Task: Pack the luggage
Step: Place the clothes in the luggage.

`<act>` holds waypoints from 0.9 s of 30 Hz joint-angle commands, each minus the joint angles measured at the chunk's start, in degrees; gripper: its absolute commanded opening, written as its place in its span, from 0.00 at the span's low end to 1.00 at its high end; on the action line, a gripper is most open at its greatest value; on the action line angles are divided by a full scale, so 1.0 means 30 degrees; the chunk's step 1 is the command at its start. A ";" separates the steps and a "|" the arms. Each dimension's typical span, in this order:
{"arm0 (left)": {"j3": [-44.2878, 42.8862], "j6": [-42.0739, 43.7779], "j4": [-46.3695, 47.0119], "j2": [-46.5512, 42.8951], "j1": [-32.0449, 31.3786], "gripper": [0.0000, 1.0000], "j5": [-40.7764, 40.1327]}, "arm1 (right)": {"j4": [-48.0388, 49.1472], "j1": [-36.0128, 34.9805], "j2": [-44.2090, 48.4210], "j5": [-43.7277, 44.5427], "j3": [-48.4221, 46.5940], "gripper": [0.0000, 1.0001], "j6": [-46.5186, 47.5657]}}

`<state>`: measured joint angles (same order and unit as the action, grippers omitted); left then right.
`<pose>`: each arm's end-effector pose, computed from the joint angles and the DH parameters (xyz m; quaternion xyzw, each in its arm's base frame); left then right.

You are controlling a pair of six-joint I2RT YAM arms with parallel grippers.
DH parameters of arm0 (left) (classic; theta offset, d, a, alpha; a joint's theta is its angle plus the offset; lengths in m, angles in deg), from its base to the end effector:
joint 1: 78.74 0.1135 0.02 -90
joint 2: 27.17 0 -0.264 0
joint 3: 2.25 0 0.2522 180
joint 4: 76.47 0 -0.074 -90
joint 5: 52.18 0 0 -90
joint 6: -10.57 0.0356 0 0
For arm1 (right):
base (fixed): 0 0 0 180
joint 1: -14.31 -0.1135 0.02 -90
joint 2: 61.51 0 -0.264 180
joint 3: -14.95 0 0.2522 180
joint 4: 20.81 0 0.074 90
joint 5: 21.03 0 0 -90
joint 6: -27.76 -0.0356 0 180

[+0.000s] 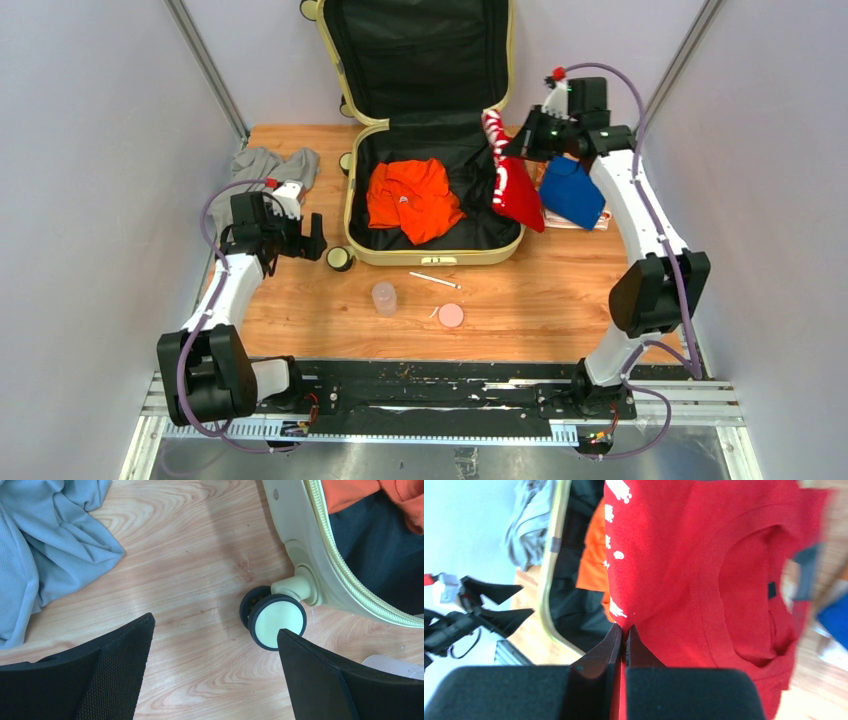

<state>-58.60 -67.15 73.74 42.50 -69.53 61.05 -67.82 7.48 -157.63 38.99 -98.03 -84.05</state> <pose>0.2506 0.0264 0.2300 0.1041 0.8962 -0.1088 0.4173 0.3753 0.0629 0.3965 -0.0188 0.8469 0.3364 0.4115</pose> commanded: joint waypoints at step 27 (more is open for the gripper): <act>-0.0492 0.0780 -0.0315 -0.0602 0.0122 1.00 -0.0622 | 0.4993 -0.7573 -1.0681 0.0148 -0.8346 0.00 -0.6453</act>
<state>-59.49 -65.73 72.98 41.15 -69.53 59.54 -55.01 -12.93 -187.74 38.79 -118.12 -101.93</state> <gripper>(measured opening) 0.999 0.022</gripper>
